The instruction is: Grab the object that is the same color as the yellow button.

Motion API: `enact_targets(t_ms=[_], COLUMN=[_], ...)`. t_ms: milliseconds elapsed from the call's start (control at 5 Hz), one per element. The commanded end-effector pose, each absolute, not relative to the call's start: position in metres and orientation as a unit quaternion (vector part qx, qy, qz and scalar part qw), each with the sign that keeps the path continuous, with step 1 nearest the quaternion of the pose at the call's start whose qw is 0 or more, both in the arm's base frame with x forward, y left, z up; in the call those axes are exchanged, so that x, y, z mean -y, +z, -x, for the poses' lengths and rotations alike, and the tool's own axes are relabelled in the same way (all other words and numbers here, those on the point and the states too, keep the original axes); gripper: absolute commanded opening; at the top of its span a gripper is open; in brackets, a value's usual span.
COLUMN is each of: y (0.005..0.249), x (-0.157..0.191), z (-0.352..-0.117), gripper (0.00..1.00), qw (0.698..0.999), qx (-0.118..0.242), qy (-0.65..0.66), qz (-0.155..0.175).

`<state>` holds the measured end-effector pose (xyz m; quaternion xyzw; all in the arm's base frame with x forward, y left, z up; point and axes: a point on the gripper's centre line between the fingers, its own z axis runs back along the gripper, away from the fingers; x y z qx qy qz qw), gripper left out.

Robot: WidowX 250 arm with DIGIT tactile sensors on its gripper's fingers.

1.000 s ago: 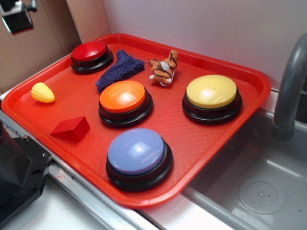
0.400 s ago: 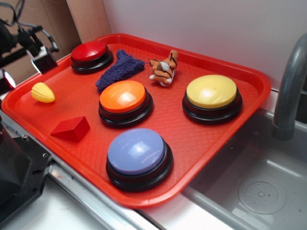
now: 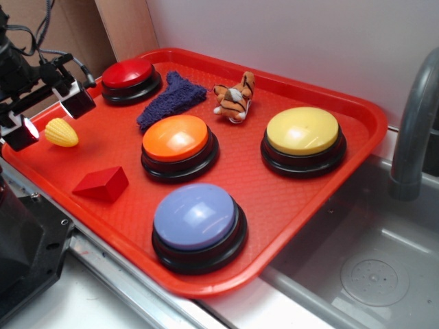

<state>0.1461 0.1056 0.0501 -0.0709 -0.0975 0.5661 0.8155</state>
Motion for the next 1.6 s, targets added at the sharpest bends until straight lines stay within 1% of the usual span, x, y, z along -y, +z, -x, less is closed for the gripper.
enact_targets(t_ms=[0,200,400,600,800,1000,1200,1400], y=[0.049,0.043,0.042,0.037,0.044,0.042,0.037,0.067], x=[-0.120,-0.120,-0.126,-0.133,-0.129,-0.124,-0.121,-0.107], z=[-0.150,-0.160,-0.161,-0.155,-0.147,-0.141,-0.140,-0.162], gripper=[1.00,1.00,1.00,0.00,0.00,0.00,0.00,0.00], qw=[0.811,0.817,0.817,0.818,0.829,0.832,0.846,0.901], qx=[0.075,0.064,0.070,0.088,0.104,0.094,0.089,0.084], qy=[0.579,0.566,0.566,0.562,0.543,0.541,0.522,0.423], qz=[-0.047,-0.087,-0.084,-0.083,-0.084,-0.078,-0.067,-0.044])
